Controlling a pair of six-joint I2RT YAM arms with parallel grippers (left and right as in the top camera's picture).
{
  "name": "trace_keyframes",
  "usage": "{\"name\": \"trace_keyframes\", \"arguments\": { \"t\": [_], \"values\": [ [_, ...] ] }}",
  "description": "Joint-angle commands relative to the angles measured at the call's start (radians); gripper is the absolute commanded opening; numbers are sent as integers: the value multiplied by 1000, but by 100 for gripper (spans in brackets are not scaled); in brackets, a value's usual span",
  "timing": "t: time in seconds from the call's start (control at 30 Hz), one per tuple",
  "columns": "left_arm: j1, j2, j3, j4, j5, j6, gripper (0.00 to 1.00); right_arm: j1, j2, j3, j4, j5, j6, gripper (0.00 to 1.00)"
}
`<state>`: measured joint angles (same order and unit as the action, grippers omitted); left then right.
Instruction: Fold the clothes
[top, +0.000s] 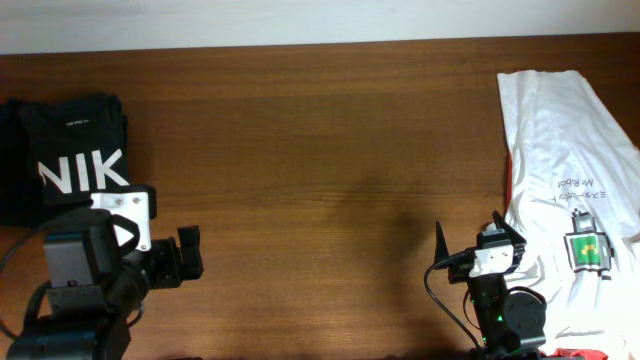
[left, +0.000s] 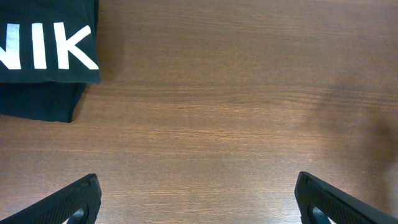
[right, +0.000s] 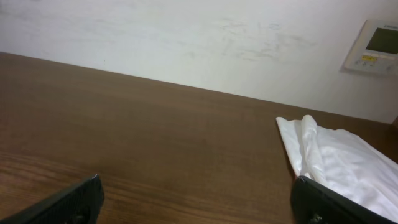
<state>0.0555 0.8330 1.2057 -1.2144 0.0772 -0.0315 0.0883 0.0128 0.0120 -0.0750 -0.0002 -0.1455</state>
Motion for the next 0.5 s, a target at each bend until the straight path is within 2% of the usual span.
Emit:
{"name": "trace_keyframes", "arguments": {
  "t": [0.0,0.23,0.47],
  "values": [
    [3,-1,-5,2,4,-10,99,-4,-7,-6,-4,-3,12,99],
    [3,-16,-5,1,4,-10,99,-4,-7,-6,-4,-3,12,99],
    [3,-168,-14,-21,4,-10,99,-4,-7,-6,-4,-3,12,99]
  ]
}}
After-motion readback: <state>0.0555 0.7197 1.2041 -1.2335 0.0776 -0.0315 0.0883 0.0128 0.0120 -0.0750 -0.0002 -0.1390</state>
